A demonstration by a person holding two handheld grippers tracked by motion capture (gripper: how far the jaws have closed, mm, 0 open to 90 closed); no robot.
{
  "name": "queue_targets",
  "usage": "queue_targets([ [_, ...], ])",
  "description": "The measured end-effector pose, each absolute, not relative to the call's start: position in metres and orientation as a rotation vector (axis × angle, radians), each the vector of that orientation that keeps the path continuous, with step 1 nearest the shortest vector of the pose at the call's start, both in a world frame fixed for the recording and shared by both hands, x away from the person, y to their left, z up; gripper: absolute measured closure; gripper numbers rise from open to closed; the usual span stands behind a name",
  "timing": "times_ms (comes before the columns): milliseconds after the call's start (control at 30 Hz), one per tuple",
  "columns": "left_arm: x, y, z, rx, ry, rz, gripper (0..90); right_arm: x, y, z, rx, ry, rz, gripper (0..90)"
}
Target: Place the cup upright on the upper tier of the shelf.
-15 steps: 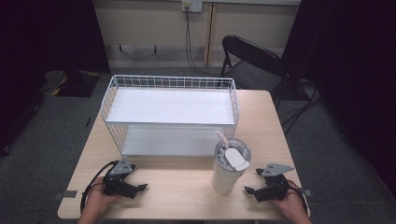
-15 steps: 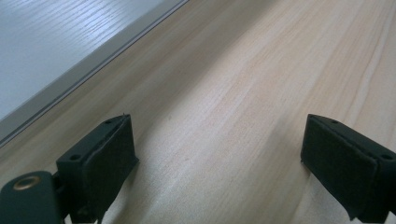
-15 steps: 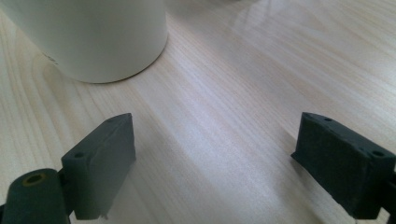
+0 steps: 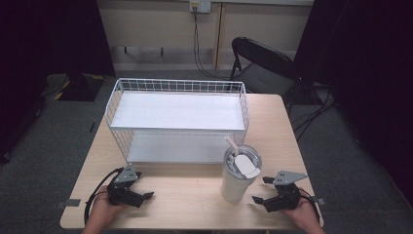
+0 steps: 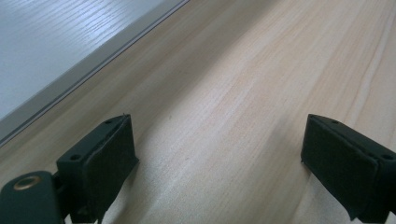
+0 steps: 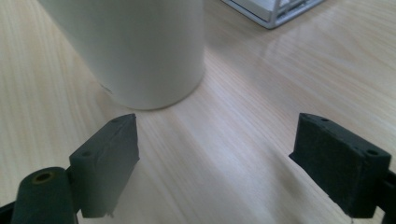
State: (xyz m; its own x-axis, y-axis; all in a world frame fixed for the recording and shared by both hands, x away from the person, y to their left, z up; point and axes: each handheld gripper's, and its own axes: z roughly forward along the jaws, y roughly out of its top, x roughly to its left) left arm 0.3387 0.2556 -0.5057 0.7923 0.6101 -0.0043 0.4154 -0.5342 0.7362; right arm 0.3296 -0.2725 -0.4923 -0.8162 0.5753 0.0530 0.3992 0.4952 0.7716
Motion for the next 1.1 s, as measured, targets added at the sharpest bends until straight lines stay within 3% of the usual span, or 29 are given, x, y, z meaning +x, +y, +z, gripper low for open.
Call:
queue_targets([
  [1100, 0.337, 0.256, -0.506, 2.208, 0.773, 0.334, 9.4, 0.319, -0.241, -0.465, 0.741, 2.584, 1.459, 13.8],
])
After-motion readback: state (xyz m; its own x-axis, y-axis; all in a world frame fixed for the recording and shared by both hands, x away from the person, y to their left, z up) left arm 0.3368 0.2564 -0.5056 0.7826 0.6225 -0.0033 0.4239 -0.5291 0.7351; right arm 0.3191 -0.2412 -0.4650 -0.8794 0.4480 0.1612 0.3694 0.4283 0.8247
